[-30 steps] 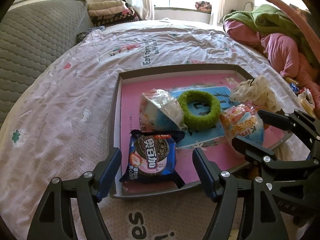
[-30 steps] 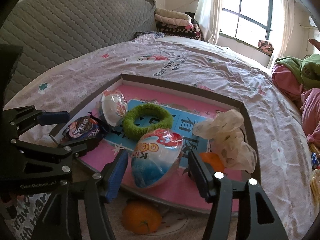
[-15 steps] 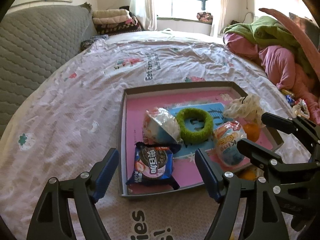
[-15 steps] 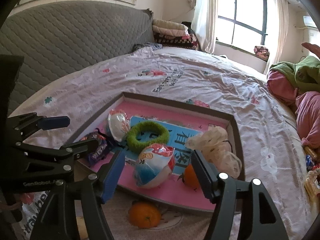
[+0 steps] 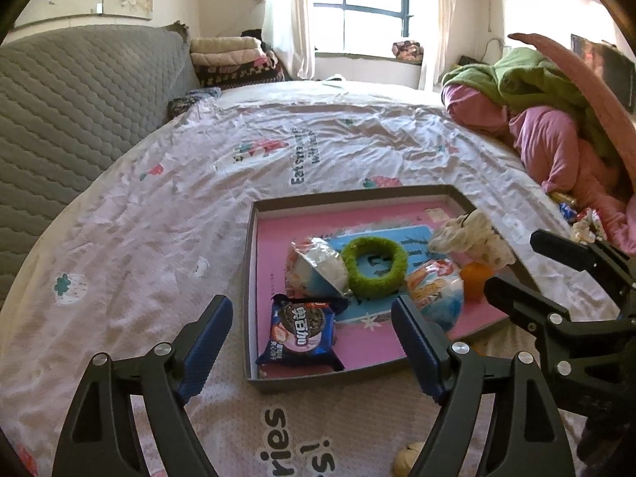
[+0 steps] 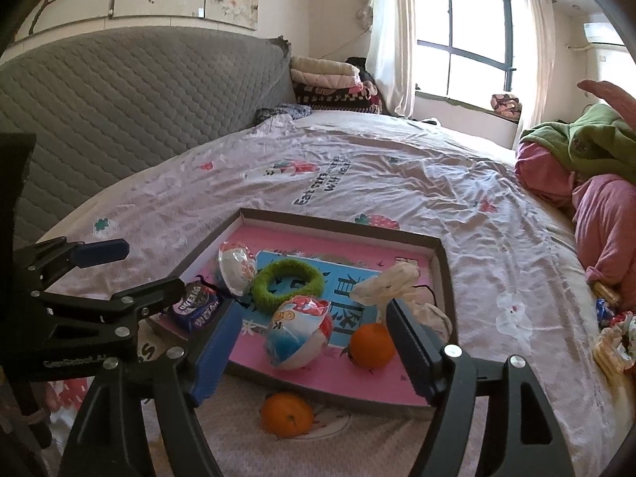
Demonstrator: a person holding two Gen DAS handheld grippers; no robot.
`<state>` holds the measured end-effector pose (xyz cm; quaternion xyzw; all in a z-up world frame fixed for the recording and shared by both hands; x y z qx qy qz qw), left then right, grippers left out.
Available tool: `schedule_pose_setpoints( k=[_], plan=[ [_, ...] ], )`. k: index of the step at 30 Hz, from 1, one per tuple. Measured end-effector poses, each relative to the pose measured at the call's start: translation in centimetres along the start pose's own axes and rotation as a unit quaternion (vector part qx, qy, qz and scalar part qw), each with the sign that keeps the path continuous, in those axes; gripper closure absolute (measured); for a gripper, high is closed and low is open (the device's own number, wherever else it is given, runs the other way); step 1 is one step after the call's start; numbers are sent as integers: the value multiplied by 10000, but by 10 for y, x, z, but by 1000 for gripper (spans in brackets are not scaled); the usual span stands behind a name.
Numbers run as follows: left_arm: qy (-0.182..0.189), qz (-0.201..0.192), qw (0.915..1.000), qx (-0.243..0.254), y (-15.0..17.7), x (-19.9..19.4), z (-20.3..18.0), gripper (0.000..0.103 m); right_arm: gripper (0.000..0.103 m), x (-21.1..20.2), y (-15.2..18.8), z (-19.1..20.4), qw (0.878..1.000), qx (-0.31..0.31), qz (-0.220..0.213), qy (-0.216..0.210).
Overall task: Organize objects
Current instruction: 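Withdraw both open tools back from the tray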
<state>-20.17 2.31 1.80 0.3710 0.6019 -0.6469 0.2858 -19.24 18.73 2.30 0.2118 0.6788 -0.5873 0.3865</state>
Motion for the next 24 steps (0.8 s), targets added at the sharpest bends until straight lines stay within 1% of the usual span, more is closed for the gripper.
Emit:
schedule_pose_setpoints(
  k=[4, 8, 11, 16, 20, 24],
  plan=[
    [94, -134, 9999, -21, 4, -18, -3, 20, 28, -14, 2, 2, 10000, 8, -97, 0],
    [229, -295, 9993, -66, 7, -37, -5, 20, 23, -31, 2, 2, 9997, 43, -255, -23],
    [250, -404, 9989, -42, 11, -49, -9, 20, 23, -42, 5, 3, 9994, 34, -329, 28],
    [398, -336, 9986, -101, 25, -58, -11, 20, 23, -57, 11, 2, 9992, 86, -381, 5],
    [409, -335, 9985, -131, 32, -63, -13, 20, 23, -67, 17, 3, 9991, 83, -406, 36],
    [513, -331, 9980, -184, 39, -67, -15, 20, 23, -76, 25, 4, 9991, 84, -415, 58]
  ],
)
Point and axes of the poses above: each gripper's, at about its wrist camera, not at the fingertips, and x roughly the way its jaws point, z to its left, y to its underside, the point moved 3 cm from there along x, roughly the way its jaws point, and after that the axes turned 14 degrees about z, right-handed, at the moved point
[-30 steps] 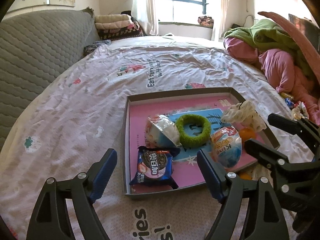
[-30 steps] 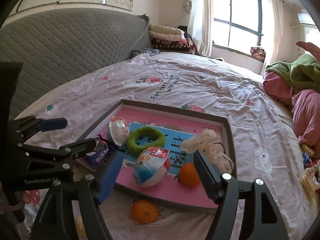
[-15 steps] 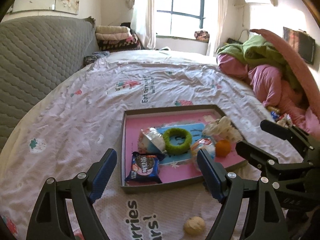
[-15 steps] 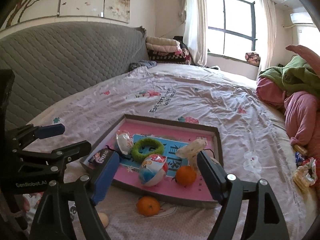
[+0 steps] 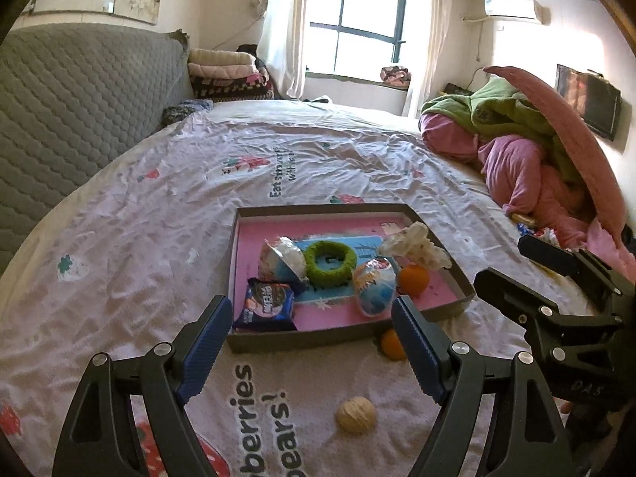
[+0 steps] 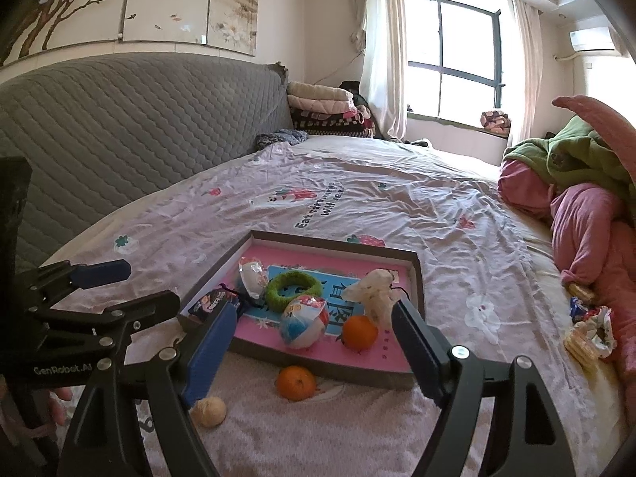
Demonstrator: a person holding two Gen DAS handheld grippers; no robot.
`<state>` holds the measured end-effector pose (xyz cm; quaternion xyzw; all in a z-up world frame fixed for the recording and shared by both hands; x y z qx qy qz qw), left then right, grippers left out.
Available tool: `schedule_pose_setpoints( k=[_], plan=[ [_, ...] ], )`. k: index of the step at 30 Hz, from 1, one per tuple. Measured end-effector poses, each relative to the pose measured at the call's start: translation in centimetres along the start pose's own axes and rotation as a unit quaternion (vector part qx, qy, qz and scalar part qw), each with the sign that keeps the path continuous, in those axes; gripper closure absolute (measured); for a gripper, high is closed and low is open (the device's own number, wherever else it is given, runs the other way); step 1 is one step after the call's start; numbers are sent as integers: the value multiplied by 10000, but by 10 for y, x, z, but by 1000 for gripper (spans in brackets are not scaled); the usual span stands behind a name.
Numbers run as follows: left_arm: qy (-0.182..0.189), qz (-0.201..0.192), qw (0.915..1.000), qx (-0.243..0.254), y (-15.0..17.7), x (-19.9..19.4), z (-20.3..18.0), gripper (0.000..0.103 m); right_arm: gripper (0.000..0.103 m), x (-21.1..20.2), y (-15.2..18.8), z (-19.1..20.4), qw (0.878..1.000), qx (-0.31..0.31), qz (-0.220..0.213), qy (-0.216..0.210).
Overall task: Organize objects
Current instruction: 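Withdraw both open tools back from the tray, then move the left tool toward the beige ball while the right tool approaches the tangerine on the bed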
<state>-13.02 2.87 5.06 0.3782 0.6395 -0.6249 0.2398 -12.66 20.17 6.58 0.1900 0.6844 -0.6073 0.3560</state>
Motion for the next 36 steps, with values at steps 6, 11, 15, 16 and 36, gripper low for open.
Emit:
schedule_pose_setpoints(
  k=[6, 11, 15, 16, 36],
  plan=[
    [-22, 112, 9999, 33, 15, 1, -7, 20, 23, -9, 8, 0, 10000, 37, -6, 40],
    [-151, 193, 9997, 82, 28, 2, -12, 20, 23, -13, 16, -3, 10000, 65, 33, 25],
    [-205, 218, 9995, 13, 36, 0, -13, 20, 23, -15, 20, -1, 10000, 48, 41, -68],
    [-242, 221, 9995, -3, 38, -1, -13, 20, 23, -16, 21, 0, 10000, 35, 45, -63],
    [-449, 642, 9969, -31, 82, 6, -10, 20, 23, -19, 50, 8, 9995, -52, 309, -53]
  ],
)
Point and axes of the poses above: each gripper's, at about its wrist camera, not at the fingertips, and x roughly the way its jaws point, z to its left, y to its underside, the point moved 3 cm from there along x, roughly the way its jaws point, and after that the axes turned 14 degrees about z, right-handed, at the moved point
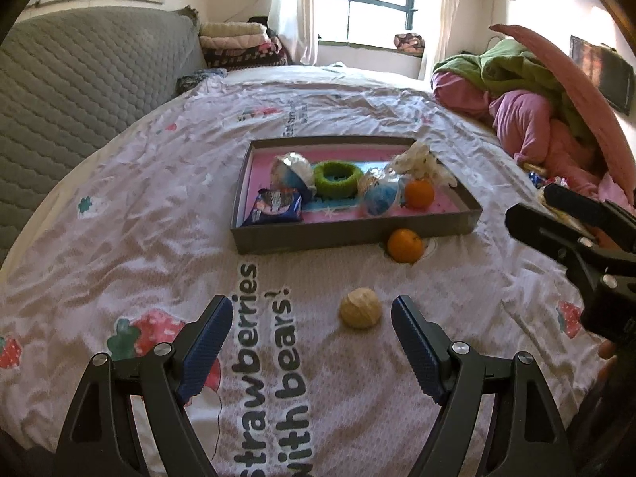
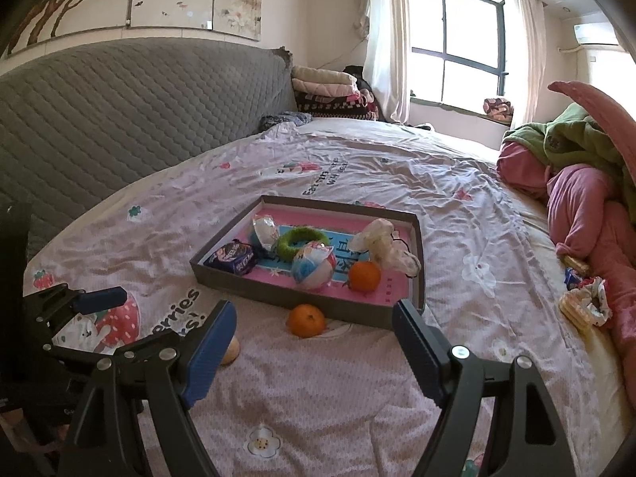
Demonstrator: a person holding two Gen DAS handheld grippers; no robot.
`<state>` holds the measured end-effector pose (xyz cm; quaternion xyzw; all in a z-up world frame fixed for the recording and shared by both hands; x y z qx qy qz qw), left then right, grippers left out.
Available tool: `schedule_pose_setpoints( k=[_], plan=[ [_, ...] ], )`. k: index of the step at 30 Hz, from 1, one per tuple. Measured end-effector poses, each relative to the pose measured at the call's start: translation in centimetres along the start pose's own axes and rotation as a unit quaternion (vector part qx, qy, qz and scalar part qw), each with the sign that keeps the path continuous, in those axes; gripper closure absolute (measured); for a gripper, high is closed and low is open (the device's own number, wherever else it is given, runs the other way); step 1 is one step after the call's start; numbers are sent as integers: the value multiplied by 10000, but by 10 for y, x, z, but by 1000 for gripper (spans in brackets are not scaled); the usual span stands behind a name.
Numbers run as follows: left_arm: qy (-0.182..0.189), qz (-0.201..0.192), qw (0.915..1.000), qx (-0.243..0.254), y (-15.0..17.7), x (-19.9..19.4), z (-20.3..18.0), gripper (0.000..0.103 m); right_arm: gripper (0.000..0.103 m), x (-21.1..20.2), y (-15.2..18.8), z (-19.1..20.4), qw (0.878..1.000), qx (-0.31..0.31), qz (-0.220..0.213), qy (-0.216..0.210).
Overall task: Organize objects
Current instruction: 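Move the left tool toward the beige ball while the right tool approaches the tangerine on the bed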
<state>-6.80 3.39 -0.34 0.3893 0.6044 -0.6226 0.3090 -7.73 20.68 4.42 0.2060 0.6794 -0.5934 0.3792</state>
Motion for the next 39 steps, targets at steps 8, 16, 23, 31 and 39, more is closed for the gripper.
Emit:
schedule_pose_setpoints(
  k=[8, 16, 23, 31, 39],
  plan=[
    [57, 319, 9995, -9, 11, 15, 0, 20, 23, 7, 7, 0, 9999, 6, 115, -40],
    [226, 647, 9976, -56, 17, 28, -2, 20, 23, 15, 13, 0, 9994, 12, 320, -121],
    [266, 789, 9965, -35, 22, 36, -3, 20, 23, 26, 19, 3, 9987, -65, 499, -127],
    [357, 823, 9959, 82, 24, 43, -12, 20, 23, 34, 22, 2, 9982, -40, 590, -133],
    [383, 769, 9963, 83, 19, 53, -16, 20, 23, 46, 23, 1, 9975, -11, 692, -137]
  ],
)
Point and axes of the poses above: each gripper's, at about its wrist camera, not at the fingertips, and x roughly the way its jaws point, z to its left, y to its underside, the point moved 3 cm from there along x, roughly the way its jaws point, and after that the axes turned 14 degrees about z, right-handed, at the moved point
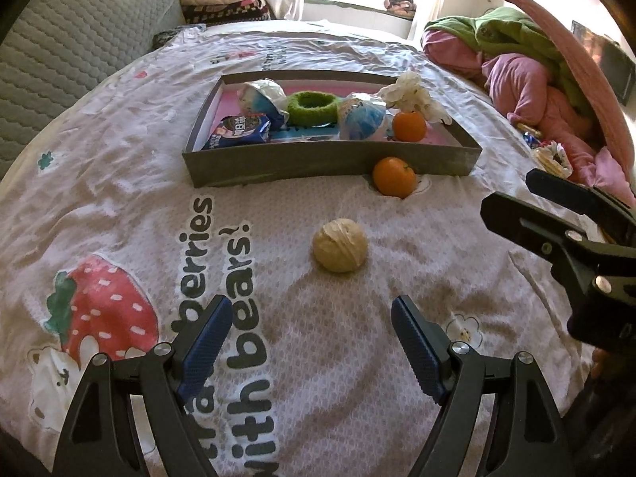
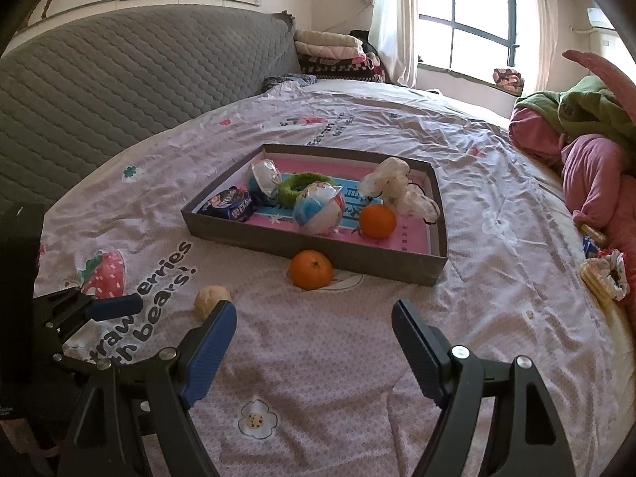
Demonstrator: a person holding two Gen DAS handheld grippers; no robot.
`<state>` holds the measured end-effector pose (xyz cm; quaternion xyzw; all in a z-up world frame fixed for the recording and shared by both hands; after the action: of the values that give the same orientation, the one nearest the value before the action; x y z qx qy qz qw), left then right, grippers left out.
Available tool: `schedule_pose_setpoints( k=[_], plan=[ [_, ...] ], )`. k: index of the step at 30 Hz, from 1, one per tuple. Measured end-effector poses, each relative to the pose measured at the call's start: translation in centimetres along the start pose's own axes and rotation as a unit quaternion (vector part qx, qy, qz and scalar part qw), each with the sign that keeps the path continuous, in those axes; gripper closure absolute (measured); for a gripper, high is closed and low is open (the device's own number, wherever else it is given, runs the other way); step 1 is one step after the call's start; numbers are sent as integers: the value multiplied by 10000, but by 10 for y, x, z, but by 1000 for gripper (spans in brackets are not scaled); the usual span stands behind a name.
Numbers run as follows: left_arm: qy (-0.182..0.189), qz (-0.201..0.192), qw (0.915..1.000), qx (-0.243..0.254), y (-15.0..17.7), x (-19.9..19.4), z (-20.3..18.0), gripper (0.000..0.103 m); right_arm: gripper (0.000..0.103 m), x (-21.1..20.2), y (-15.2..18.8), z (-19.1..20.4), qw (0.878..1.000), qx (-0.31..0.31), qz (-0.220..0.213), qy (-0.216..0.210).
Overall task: Organize objects
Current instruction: 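Move the left tool toward the beige ball while the right tool approaches the tangerine on the bed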
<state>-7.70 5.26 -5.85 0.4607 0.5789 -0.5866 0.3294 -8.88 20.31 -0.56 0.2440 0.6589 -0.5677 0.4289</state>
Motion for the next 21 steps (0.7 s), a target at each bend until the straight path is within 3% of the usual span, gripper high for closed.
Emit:
schedule_pose_setpoints(
  k=[21],
  plan=[
    [-5, -8, 10000, 4, -22, 25, 7, 22, 23, 35, -15, -1, 9998, -18, 214, 41]
  ],
)
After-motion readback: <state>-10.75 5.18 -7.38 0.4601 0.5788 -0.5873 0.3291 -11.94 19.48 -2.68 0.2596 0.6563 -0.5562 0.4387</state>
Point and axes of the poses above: each gripper's, at about its wrist camera, not at the fingertips, and x roughly the way its jaws point, z to its left, y to its underside, the point moved 3 cm from there along x, roughly the way its jaws point, and after that the axes turned 14 degrees about z, right-handed, at the moved point
